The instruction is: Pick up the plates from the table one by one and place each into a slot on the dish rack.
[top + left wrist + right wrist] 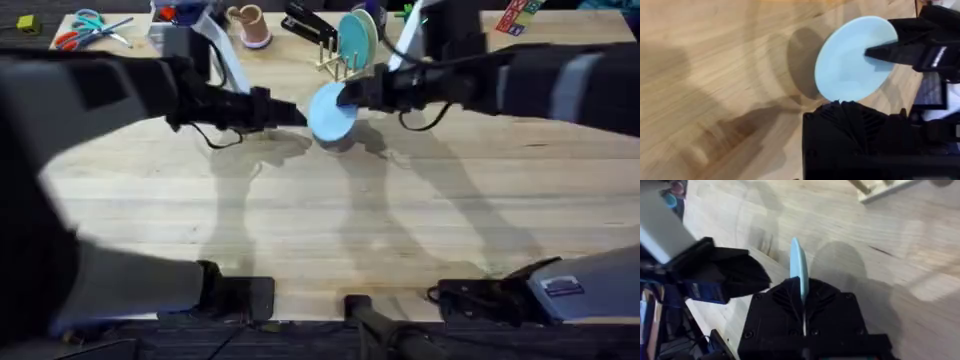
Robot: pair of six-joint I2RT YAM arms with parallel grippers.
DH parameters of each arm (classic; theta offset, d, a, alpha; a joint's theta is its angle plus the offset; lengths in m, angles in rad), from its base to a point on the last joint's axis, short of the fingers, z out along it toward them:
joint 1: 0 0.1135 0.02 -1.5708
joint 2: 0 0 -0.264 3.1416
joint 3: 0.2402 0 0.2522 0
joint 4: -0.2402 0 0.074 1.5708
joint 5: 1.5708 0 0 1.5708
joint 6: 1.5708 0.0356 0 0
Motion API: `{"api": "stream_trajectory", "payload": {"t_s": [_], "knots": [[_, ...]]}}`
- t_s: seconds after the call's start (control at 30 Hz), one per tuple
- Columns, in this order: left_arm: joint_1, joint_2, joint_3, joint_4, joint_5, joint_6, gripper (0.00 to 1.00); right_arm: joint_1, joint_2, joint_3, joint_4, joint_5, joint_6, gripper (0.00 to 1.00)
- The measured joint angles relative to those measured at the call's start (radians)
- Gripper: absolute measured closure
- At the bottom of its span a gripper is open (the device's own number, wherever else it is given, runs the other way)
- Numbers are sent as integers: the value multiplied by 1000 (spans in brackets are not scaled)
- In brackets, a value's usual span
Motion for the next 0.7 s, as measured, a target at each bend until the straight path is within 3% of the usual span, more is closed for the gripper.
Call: {"api": "stream_trajectory", "payload": {"t_s": [0.2, 0.47, 0.7], "knots": [[0, -220, 0, -87, -66, -7, 962, -24, -161, 0, -101, 31, -42, 972], [0, -418, 0, -211, -152, -10, 962, -79, -364, 5, -290, 57, -102, 973], [0, -524, 11, -346, -255, -11, 962, -101, -439, 113, -561, 161, -214, 972]]}}
